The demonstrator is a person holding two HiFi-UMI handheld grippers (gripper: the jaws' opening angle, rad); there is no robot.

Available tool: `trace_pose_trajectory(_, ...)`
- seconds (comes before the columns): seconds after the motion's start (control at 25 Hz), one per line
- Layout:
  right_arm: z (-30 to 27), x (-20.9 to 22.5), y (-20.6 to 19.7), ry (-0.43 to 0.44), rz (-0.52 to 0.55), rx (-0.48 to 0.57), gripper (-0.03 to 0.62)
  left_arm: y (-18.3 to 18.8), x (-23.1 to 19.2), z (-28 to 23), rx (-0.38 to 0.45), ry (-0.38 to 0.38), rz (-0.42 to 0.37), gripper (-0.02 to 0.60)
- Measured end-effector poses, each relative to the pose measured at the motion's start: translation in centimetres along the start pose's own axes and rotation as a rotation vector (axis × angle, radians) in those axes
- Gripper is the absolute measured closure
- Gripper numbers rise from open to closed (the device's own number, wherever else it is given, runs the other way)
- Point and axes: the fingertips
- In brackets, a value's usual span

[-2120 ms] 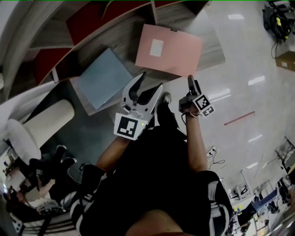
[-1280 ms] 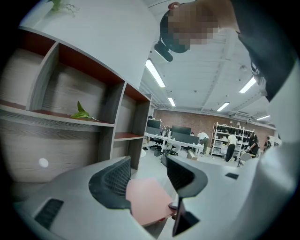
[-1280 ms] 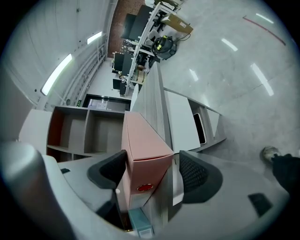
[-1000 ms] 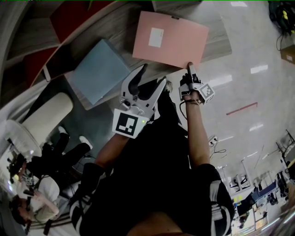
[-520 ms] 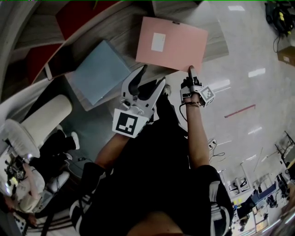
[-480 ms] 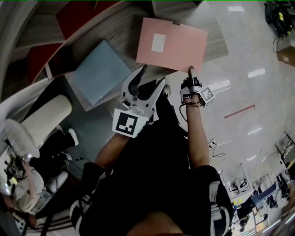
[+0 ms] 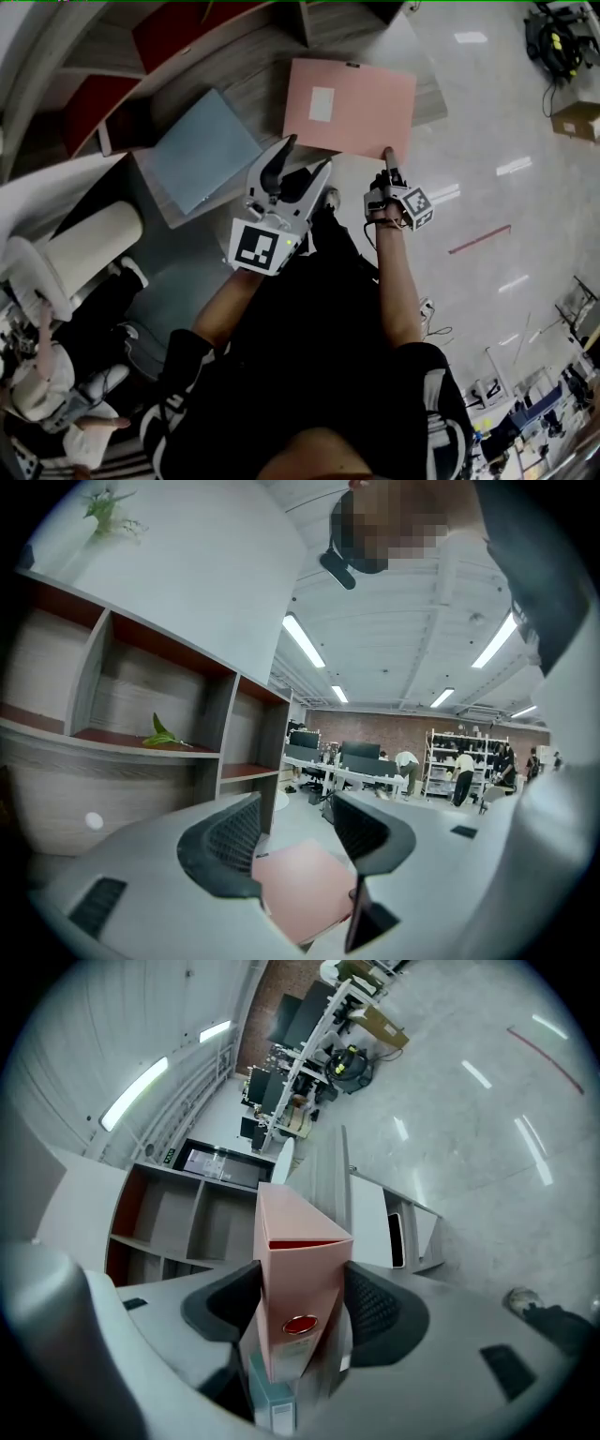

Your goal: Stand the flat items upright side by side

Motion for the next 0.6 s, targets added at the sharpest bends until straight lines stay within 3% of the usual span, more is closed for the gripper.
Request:
trace_pose_trajectory(0.4, 2.9, -7.5, 2.4, 0.023, 0.323, 0.002, 0.315, 3.1, 3.7, 4.3, 0.068, 0.019, -0.007, 0.348)
trace_pose_trajectory(0.6, 4.0, -11.4, 2.1, 0.027, 0.492, -0.025, 0.316, 4.4, 4.8, 7.9, 0.090, 0.071, -0.034, 0.348)
Point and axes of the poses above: the fingertips, and each gripper's own axes: z backward along the fingers, x to its right, y out of its top, and after that the axes turned 6 degrees about y, right-handed
